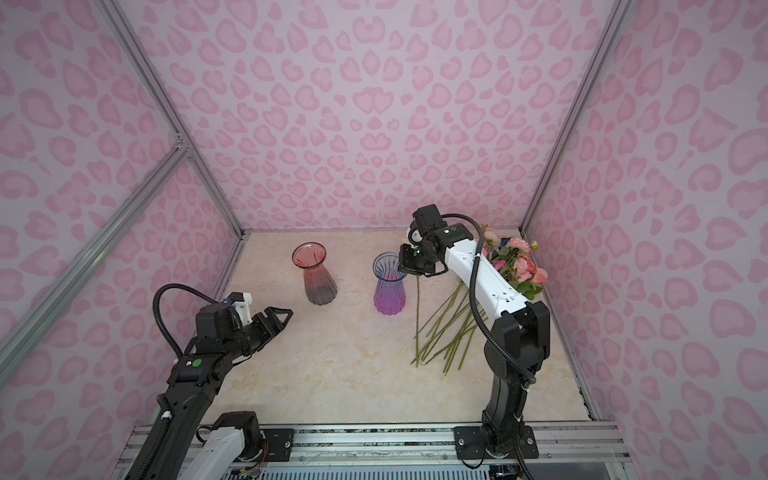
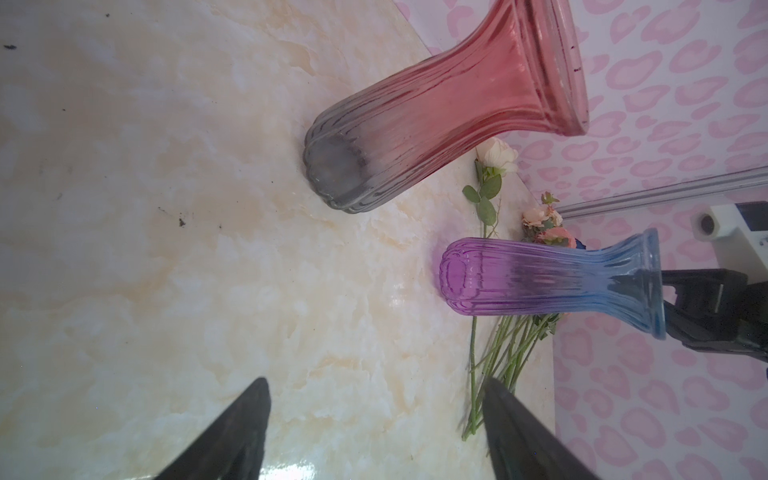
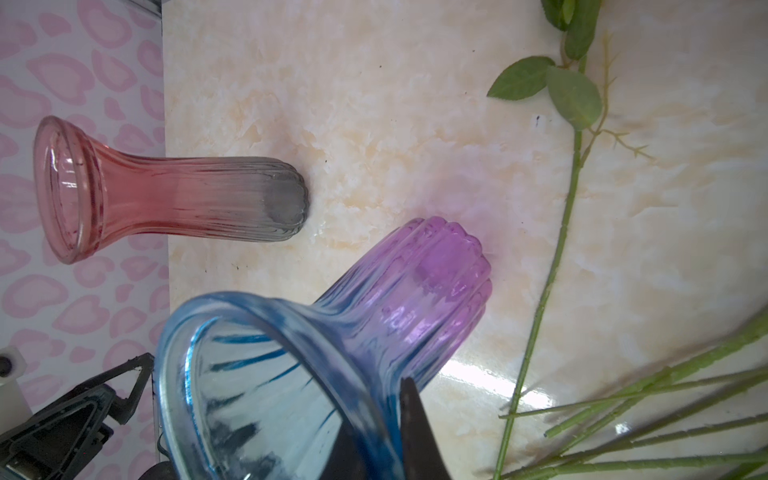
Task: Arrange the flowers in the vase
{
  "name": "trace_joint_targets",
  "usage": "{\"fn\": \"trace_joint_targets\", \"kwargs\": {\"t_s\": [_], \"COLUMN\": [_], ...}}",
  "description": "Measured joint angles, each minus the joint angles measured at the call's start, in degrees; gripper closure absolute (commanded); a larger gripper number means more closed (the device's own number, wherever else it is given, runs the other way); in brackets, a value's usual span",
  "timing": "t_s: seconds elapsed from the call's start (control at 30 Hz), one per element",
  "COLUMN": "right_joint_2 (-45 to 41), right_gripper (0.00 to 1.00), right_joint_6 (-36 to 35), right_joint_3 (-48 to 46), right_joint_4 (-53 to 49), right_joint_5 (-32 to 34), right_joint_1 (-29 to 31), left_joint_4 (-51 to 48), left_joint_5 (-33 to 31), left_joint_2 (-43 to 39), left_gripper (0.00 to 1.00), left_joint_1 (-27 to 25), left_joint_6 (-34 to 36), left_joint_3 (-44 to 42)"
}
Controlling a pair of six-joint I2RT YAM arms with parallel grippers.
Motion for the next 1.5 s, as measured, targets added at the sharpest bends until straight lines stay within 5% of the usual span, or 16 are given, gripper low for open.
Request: {"fn": "trace_joint_targets", "kwargs": {"t_s": [0.3, 0.53, 0.97, 1.3, 1.5], "right_joint_2": [2.0, 3.7, 2.5, -12.5, -6.1], "right_gripper": [0.98, 0.76, 0.64, 0.6, 0.7], "right_joint_6": [-0.1, -0.5, -1.7, -2.3, -5.6], "right_joint_3": [1.1, 4.3, 7.0, 1.8, -5.3], "right_joint_4": [-1.7, -2.7, -3.6, 2.4, 4.4], "right_joint_5": [-1.7, -0.3, 1.2, -0.3, 6.1], "right_joint_1": [3.3, 5.3, 5.4, -10.5, -13.5], "left_joint_4": [0.1, 0.1, 0.1, -0.9, -0.8], "left_joint_5": [0.3, 0.5, 0.7, 0.8, 1.3], "left_joint_2": [0.1, 0.0, 0.0, -2.1, -2.8], "left_gripper": [0.19, 0.19, 0.18, 0.16, 0.17], "left_joint_1": [0.0, 0.0, 0.0, 0.0, 0.0], "left_joint_6": [0.2, 0.4, 0.4, 1.5, 0.8], "left_joint_3": [0.0, 0.0, 0.0, 2.2, 0.1]}}
